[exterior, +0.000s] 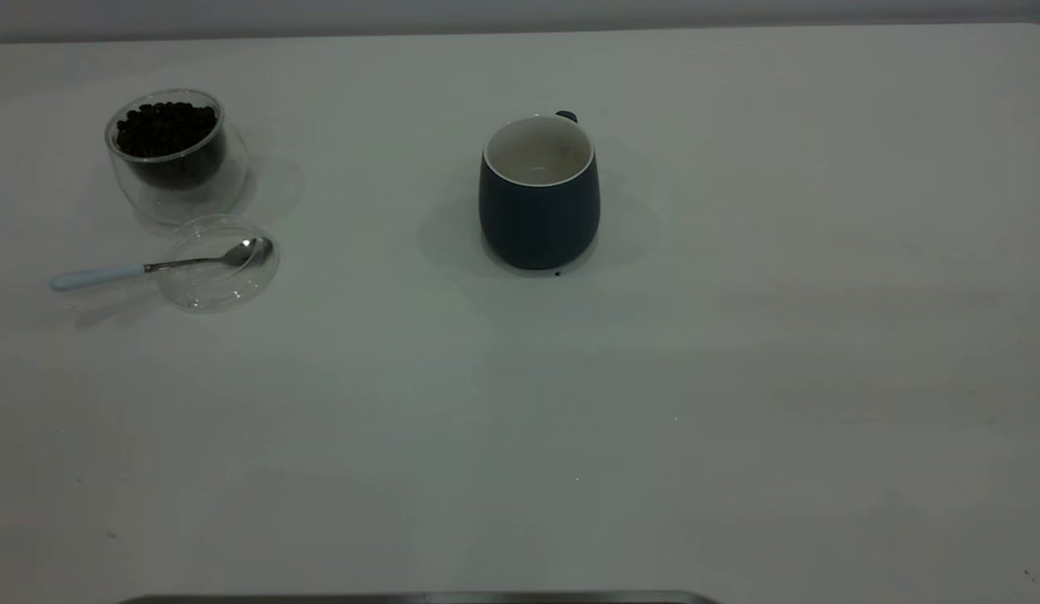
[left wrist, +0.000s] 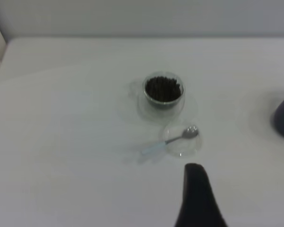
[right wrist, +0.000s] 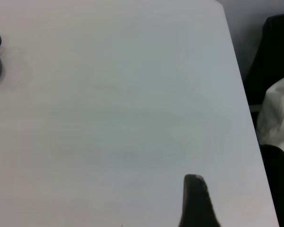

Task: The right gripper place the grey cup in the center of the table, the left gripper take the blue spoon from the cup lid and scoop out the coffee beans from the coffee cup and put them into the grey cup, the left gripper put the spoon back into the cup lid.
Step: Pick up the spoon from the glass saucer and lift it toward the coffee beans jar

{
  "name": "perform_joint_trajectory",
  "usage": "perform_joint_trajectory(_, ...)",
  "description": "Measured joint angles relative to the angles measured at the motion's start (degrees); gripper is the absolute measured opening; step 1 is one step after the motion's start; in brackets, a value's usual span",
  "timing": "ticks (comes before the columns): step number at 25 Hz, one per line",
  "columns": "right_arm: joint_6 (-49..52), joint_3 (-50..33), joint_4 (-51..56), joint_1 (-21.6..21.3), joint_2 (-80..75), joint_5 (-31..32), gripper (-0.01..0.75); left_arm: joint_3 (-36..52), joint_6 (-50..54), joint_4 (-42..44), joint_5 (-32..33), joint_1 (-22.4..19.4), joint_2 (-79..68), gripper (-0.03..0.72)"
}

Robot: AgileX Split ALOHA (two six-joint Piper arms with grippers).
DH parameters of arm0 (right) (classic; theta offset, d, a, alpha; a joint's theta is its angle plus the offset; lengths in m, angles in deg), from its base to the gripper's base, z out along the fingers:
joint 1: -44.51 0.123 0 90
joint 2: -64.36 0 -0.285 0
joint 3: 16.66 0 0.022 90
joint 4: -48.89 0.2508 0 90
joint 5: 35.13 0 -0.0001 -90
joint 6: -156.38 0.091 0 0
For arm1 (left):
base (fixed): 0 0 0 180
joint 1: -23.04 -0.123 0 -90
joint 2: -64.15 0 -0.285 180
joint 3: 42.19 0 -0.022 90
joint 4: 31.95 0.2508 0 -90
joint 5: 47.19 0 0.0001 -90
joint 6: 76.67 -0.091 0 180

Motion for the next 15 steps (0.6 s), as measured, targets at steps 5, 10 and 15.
perform_joint_trajectory(5, 0.0, 0.0, 0.0, 0.0, 0.0, 0.0, 0.459, -6.37, -0.3, -0.41, -5.19, 0.02, -20.76, 0.531)
perform_joint_trajectory(10, 0.0, 0.0, 0.06, 0.0, 0.0, 0.0, 0.459, -17.72, -1.4, -4.03, -5.14, 0.02, -40.35, 0.53)
perform_joint_trajectory(15, 0.0, 0.0, 0.06, 0.0, 0.0, 0.0, 0.459, -30.88, -7.11, -13.55, -1.7, -0.18, -57.54, 0.528)
